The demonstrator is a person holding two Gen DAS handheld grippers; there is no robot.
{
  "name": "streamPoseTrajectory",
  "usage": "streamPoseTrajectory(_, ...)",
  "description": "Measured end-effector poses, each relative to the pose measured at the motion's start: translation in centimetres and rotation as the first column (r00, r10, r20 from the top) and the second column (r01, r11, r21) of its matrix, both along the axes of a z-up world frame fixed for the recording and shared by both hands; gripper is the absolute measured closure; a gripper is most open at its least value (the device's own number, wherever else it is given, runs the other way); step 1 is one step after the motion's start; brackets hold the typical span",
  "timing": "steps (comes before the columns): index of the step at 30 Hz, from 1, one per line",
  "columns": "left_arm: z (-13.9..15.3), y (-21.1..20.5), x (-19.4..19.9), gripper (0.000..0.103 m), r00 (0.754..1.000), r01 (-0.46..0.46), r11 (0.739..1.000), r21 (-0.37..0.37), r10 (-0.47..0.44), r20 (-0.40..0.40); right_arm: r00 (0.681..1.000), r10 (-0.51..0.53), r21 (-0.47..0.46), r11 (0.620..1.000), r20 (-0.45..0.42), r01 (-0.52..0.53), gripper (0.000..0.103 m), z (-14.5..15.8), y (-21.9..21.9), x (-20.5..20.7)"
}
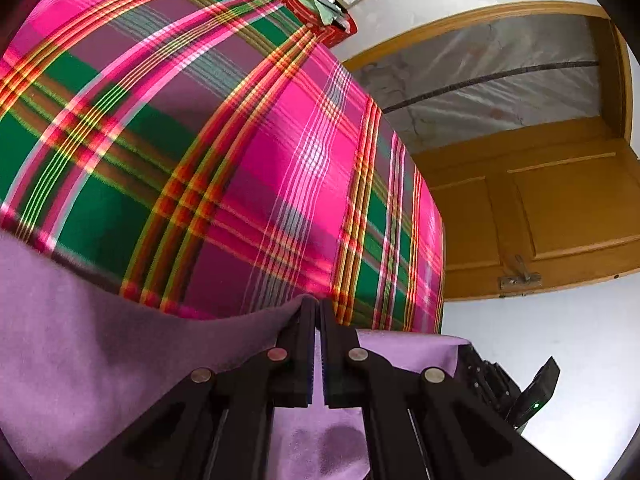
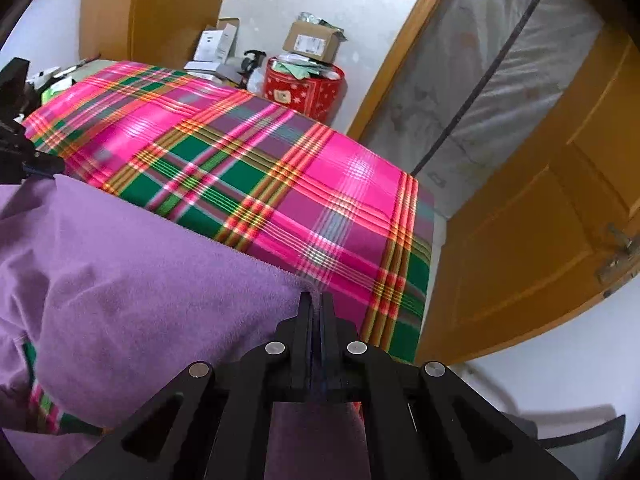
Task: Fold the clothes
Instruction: 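Open both grippers and release the lilac garment onto the table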
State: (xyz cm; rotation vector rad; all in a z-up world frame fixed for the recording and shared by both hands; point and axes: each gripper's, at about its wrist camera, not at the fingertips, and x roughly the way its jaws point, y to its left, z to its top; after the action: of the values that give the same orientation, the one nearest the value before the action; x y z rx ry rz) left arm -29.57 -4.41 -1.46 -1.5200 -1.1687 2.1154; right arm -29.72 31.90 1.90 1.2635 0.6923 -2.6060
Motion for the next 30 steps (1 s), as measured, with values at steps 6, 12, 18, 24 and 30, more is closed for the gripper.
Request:
streamPoseTrajectory(6, -0.3, -0.4, -0.1, 0.101, 1.0, 0.006, 1.0, -0.013, -0.005, 0.006, 0.999, -0.022, 0.056, 0.998, 0.034, 0.02, 0.1, -2.0, -0.2, -1.0)
streamPoseTrajectory(12, -0.6, -0.7, -0.1, 0.101, 1.0, 0.011, 1.0, -0.025, -0.011, 0.012, 0.997, -0.044, 0.086, 0.996, 0.061, 0.038, 0.1, -3.5, -0.3, -1.5)
streamPoseTrajectory(18, 0.7, -1.8, 1.0, 0.1, 1.0, 0.024, 0.999, -0.047, -0.025, -0.008, 0.998, -0.067, 0.079, 0.995, 0.02, 0.065, 0.091, -2.4, -0.1, -0.7)
streamPoseTrajectory(24, 3.2, -4.5, 4.5, 0.099, 0.999, 0.019, 0.998, -0.056, -0.021, -0.036, 0.996, -0.078, 0.025, 0.997, -0.052, 0.079, 0.088, 1.1, 0.1, 1.8)
streamPoseTrajectory(30, 5.0, -7.8, 8.7, 0.097, 0.999, -0.006, 0.995, -0.096, 0.001, -0.05, 0.991, -0.086, -0.096, 0.992, -0.098, 0.076, 0.082, 5.0, 0.1, 5.9)
